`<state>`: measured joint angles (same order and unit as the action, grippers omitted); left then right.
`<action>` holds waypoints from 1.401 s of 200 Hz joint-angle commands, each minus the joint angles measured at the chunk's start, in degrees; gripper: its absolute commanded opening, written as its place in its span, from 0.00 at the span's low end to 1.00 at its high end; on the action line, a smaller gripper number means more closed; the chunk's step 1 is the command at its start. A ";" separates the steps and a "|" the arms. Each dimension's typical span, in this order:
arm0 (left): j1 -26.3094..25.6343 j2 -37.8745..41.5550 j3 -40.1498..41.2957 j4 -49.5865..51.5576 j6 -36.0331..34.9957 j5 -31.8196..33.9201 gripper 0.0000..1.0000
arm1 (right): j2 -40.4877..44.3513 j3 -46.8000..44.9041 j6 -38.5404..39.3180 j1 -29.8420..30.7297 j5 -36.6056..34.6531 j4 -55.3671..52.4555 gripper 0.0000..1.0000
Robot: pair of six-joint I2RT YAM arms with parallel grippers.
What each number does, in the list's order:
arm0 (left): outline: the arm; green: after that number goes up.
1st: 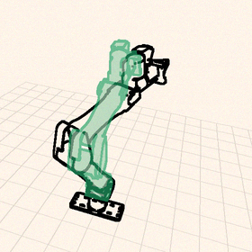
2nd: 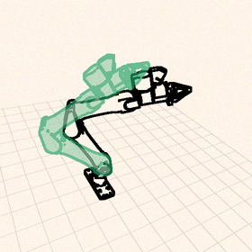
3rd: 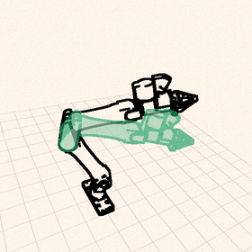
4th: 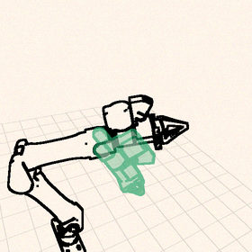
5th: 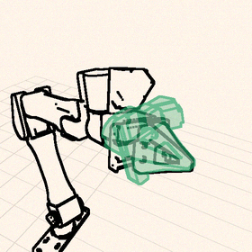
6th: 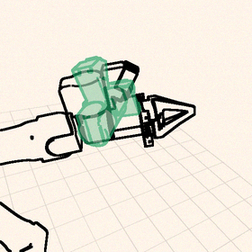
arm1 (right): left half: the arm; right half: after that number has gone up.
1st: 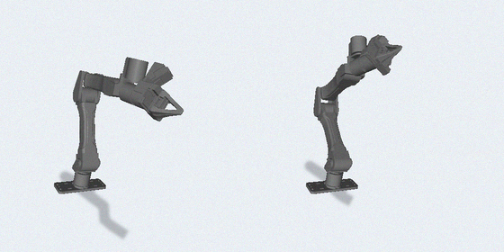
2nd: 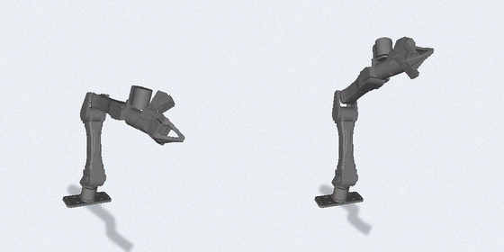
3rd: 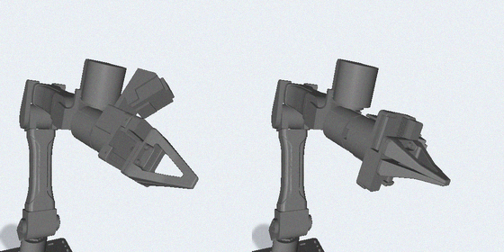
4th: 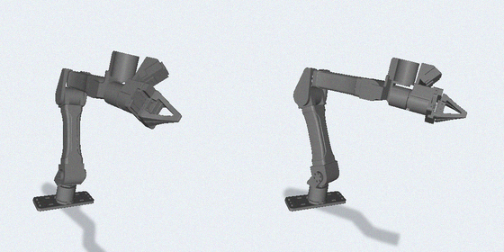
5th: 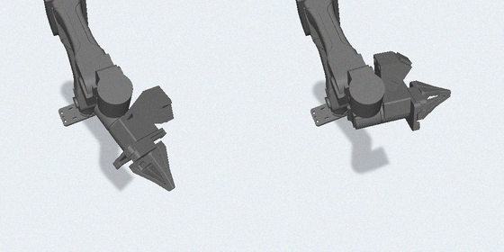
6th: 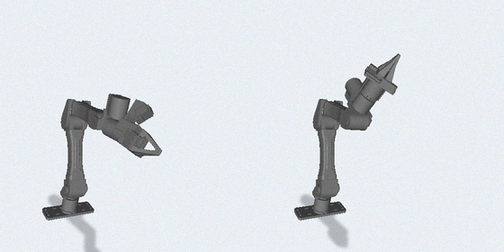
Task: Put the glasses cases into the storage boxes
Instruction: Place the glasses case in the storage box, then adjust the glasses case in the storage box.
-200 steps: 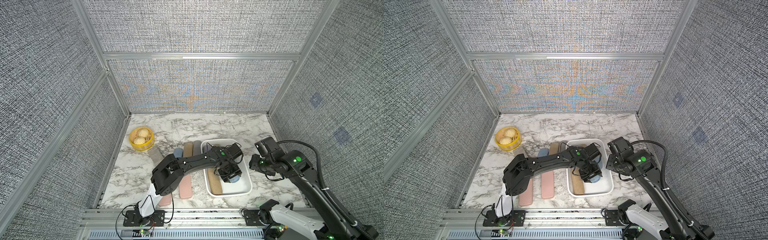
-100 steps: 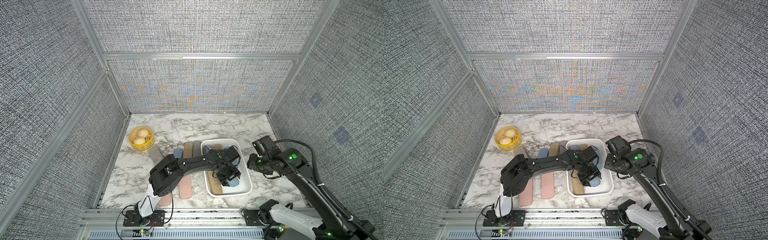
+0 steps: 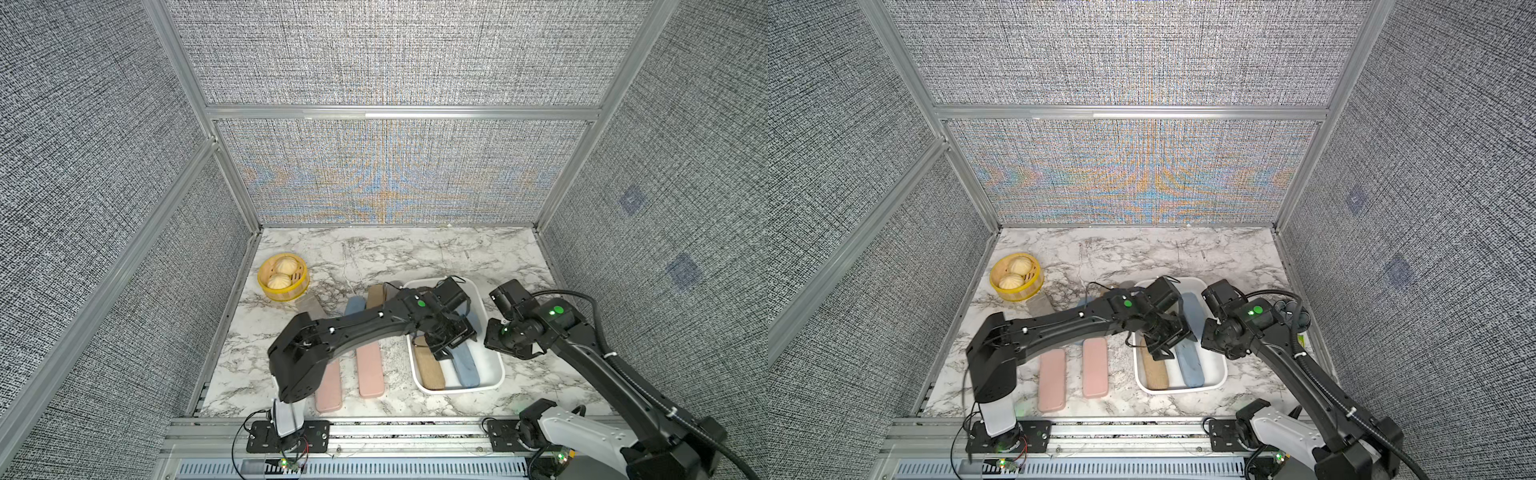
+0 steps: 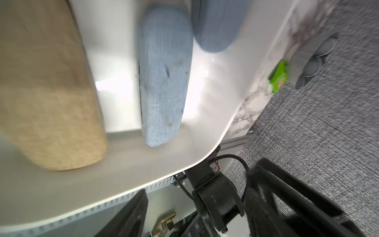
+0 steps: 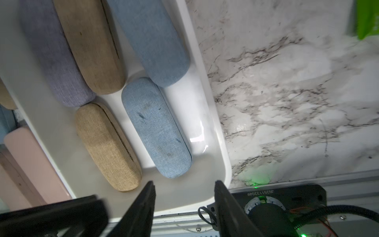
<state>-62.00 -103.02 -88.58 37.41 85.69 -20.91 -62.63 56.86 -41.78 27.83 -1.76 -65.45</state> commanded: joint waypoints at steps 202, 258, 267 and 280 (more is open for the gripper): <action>22.27 36.76 18.67 9.38 -39.29 31.17 0.96 | -19.59 -9.51 -0.23 12.28 7.53 27.25 0.79; 22.25 36.10 20.46 9.35 -38.40 29.81 0.92 | -21.11 -4.79 2.93 9.72 3.54 22.68 0.82; 22.36 36.07 20.55 9.45 -38.48 29.87 0.92 | -21.37 -5.12 3.72 8.36 5.46 24.85 0.84; 22.30 36.04 20.55 9.68 -38.72 30.07 0.91 | -22.21 -5.73 4.19 6.60 7.78 27.65 0.87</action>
<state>-39.70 -67.02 -68.01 46.41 47.18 8.95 -83.83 51.53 -39.72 36.73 3.29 -40.88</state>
